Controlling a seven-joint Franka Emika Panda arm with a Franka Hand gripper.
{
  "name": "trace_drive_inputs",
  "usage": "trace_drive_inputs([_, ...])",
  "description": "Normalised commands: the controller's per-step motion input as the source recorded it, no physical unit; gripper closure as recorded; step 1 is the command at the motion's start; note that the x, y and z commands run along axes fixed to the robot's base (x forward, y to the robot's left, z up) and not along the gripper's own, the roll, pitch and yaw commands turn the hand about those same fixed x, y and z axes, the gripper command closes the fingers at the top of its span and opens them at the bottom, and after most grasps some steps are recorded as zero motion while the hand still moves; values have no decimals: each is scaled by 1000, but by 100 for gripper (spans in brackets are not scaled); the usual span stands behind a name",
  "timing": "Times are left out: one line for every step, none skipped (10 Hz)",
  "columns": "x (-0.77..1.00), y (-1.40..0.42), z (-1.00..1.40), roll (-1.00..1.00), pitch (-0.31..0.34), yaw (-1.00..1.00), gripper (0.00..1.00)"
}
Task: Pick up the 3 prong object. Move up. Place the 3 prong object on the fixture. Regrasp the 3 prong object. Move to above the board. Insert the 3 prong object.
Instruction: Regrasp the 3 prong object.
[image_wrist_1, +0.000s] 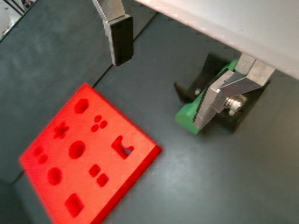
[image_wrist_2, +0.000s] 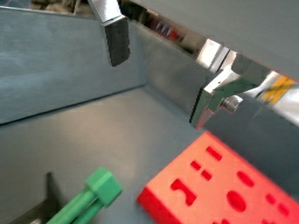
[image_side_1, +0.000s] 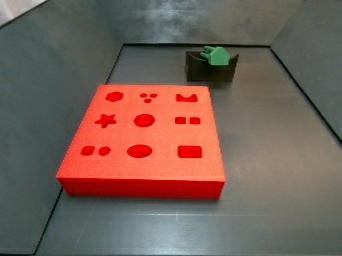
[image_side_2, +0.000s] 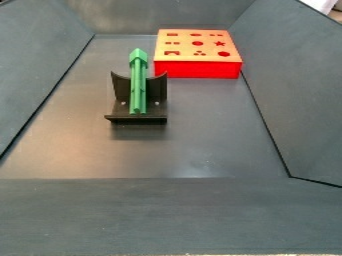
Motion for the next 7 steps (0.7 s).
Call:
trace_drive_inputs([-8,-25,14,1000,26,47,0])
trace_drive_inputs([-6,-22,2,1000,23,48,0])
trace_drive_inputs([-2,-21,1,1000,21,48,0])
trace_drive_inputs([5,-19,4,1000,19,49,0])
trace_drive_inputs([9,-20,4,1000,19,50,0])
trace_drive_inputs([8,-17,6,1000,22,51,0])
trace_drive_inputs([8,-16,5,1000,25,52,0])
